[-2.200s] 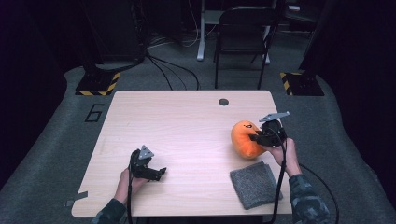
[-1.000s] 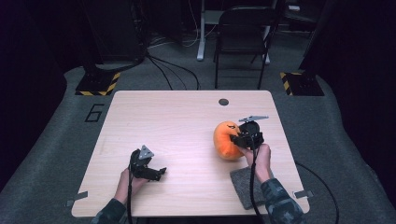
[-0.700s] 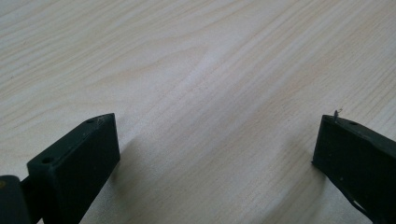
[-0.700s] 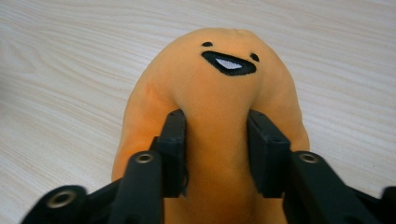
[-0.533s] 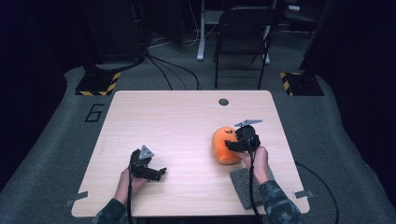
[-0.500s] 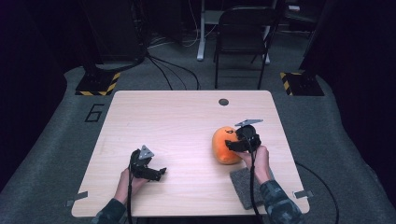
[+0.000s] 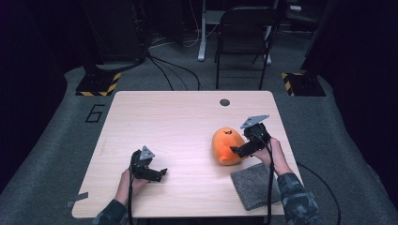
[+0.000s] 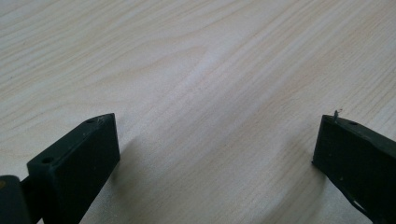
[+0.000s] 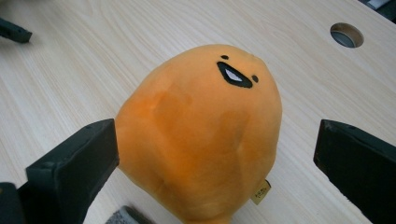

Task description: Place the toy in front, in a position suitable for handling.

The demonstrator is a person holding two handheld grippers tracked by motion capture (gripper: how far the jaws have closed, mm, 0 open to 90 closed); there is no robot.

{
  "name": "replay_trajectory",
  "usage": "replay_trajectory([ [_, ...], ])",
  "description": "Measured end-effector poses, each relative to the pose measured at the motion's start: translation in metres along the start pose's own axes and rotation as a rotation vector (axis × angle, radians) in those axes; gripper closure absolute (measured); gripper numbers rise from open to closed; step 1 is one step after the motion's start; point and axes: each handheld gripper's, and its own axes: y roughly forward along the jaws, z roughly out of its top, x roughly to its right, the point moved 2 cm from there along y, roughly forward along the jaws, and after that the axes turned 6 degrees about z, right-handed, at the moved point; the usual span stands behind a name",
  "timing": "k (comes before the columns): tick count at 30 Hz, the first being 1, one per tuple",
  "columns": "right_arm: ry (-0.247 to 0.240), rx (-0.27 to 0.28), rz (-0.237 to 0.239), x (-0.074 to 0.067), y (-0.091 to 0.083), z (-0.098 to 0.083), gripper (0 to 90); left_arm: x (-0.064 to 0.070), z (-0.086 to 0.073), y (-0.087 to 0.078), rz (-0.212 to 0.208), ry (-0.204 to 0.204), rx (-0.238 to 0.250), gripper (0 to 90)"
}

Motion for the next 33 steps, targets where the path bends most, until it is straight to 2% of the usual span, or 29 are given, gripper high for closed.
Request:
replay_trajectory([
  [1, -0.014, -0.012, 0.020, 0.001, 0.000, 0.000, 0.0, 0.000, 0.000, 0.000, 0.001, 0.000, 0.002, 0.3],
  [3, -0.034, -0.009, 0.017, 0.002, 0.001, 0.000, 0.0, 0.000, 0.000, 0.000, 0.002, 0.000, 0.003, 0.3],
  [7, -0.059, -0.026, 0.048, 0.005, 0.004, 0.001, 0.0, 0.000, 0.000, 0.000, 0.002, -0.001, 0.003, 0.3],
  [20, -0.079, -0.091, 0.049, 0.012, 0.023, 0.006, 0.6, 0.000, 0.000, 0.000, 0.001, 0.000, 0.003, 0.3],
  [23, -0.075, -0.099, 0.059, 0.013, 0.029, 0.005, 4.5, 0.000, 0.000, 0.000, -0.002, -0.003, 0.006, 0.3],
  [25, -0.081, -0.106, 0.091, 0.013, 0.032, 0.005, 11.0, 0.000, 0.000, 0.000, -0.003, -0.003, 0.007, 0.3],
  [28, -0.105, -0.130, 0.113, 0.012, 0.039, 0.003, 17.8, 0.001, 0.000, 0.000, -0.003, -0.003, 0.007, 0.3],
  [29, -0.115, -0.143, 0.105, 0.011, 0.041, 0.002, 21.2, 0.001, 0.000, 0.001, -0.002, -0.004, 0.009, 0.3],
  [31, -0.121, -0.140, 0.128, 0.011, 0.045, 0.000, 25.7, 0.001, 0.000, 0.000, -0.005, -0.005, 0.006, 0.3],
  [32, -0.126, -0.144, 0.122, 0.011, 0.046, -0.001, 29.5, 0.001, 0.000, 0.001, -0.003, -0.005, 0.009, 0.3],
  [33, -0.112, -0.148, 0.123, 0.010, 0.048, -0.002, 31.8, 0.001, 0.000, 0.000, -0.004, -0.003, 0.007, 0.3],
])
